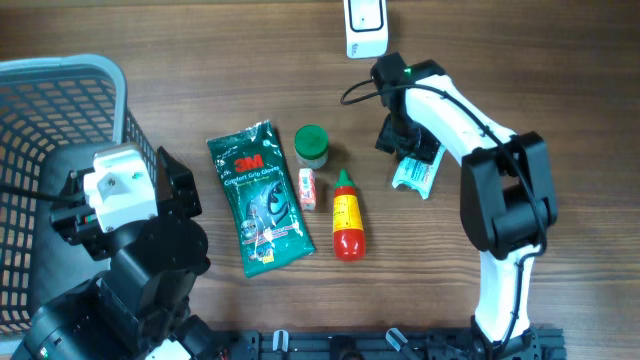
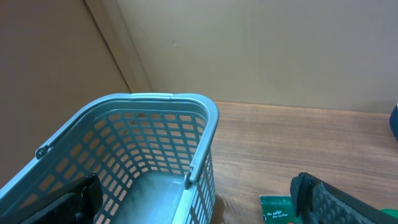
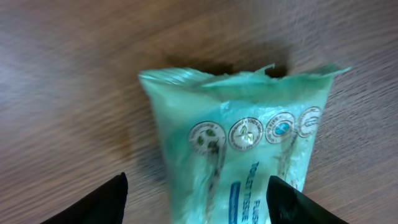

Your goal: Scan the item barcode

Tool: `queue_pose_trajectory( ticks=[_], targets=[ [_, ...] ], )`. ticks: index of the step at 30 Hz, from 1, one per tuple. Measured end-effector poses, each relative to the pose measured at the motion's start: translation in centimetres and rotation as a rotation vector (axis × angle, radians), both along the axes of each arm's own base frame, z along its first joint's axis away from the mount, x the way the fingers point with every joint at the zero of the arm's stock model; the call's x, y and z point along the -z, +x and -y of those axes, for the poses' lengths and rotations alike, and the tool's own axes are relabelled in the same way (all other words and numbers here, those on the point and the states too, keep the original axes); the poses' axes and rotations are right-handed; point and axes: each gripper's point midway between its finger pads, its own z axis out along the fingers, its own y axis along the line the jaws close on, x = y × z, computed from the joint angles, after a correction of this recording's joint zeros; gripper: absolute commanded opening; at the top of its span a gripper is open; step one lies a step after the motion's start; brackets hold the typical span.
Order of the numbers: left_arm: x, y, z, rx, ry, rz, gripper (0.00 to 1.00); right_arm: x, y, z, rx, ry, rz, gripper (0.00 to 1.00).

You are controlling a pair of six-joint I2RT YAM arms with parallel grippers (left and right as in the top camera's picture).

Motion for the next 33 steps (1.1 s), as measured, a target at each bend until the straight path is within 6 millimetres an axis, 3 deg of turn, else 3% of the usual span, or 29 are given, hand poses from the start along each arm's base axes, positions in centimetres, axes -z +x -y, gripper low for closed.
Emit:
queue_pose_trajectory(
  ticks=[1,2,3,10,13,14,16,18,21,24,26,30,33],
  targets=[
    [0.0,0.0,0.0,0.000,0.000,0.000,1.00,0.8,-0.5,0.5,-0.006,-0.029,-0.033,0.46],
    [0.0,0.0,0.0,0.000,-0.001,0.001,1.00,0.9,-0.7,0.7,-0.011,-0.041,-0.045,0.14],
    [0.0,0.0,0.0,0.000,0.000,0.000,1.00,1.0,-0.9,1.1,-0.013,-0.063,-0.056,0.04],
    [0.0,0.0,0.0,0.000,0.000,0.000,1.00,0.3,-0.6,0.1,-0.102,0.018,-0.091,0.04],
    [0.0,0.0,0.0,0.000,0.000,0.000,1.00,-0.5,-0.4,-5.0,-0.249,0.338,-0.117,0.04],
    [0.0,0.0,0.0,0.000,0.000,0.000,1.00,-1.3,-1.4,-7.5,-0.338,0.510,-0.153,0.04],
    [0.0,0.0,0.0,0.000,0.000,0.000,1.00,-3.4,-3.8,-9.7,-0.443,0.715,-0.219,0.04],
    [0.0,0.0,0.0,0.000,0.000,0.000,1.00,-6.4,-5.1,-10.3,-0.514,0.875,-0.225,0.04],
    [0.0,0.0,0.0,0.000,0.000,0.000,1.00,-11.2,-5.9,-9.6,-0.557,1.116,-0.178,0.04],
    [0.0,0.0,0.0,0.000,0.000,0.000,1.00,-14.5,-5.2,-8.8,-0.592,1.347,-0.044,0.04],
    [0.0,0.0,0.0,0.000,0.000,0.000,1.00,-16.4,-4.2,-9.5,-0.669,1.472,0.104,0.05],
    [0.0,0.0,0.0,0.000,0.000,0.000,1.00,-20.5,-3.2,-11.9,-0.725,1.689,0.331,0.05],
    [0.0,0.0,0.0,0.000,0.000,0.000,1.00,-21.6,-4.2,-14.5,-0.793,1.762,0.367,0.05]
  ],
)
